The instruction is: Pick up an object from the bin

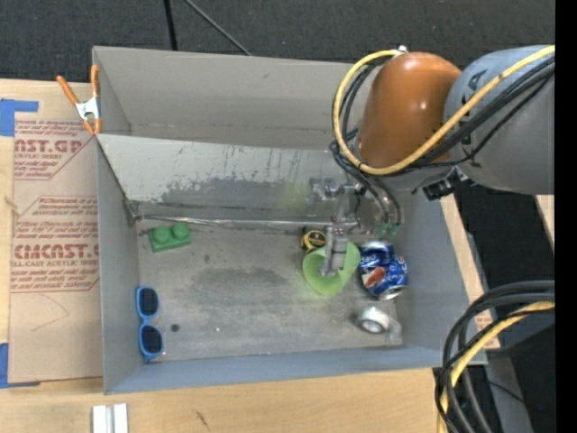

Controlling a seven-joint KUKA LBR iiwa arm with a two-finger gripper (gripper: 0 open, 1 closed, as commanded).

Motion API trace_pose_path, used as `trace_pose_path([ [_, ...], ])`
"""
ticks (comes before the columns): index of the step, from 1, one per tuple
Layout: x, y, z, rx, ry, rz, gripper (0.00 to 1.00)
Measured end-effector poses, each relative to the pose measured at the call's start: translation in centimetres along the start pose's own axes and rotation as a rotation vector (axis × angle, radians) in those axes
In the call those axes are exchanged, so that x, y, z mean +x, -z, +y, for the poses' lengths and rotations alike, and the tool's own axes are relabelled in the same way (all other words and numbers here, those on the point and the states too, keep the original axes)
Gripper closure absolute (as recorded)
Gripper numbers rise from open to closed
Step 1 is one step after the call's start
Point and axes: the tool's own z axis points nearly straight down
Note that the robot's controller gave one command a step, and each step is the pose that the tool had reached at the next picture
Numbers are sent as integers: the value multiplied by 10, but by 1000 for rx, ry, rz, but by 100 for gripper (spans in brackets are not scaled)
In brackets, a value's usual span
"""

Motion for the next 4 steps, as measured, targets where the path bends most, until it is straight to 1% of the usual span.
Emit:
trace_pose_path([
  [1,43,-55,-81,3,36,8,0],
  [2,53,-107,-139,-3,-62,5,0],
  [3,27,-117,-114,-1,92,-1,0],
  [4,18,-32,-142,3,510,-5,0],
])
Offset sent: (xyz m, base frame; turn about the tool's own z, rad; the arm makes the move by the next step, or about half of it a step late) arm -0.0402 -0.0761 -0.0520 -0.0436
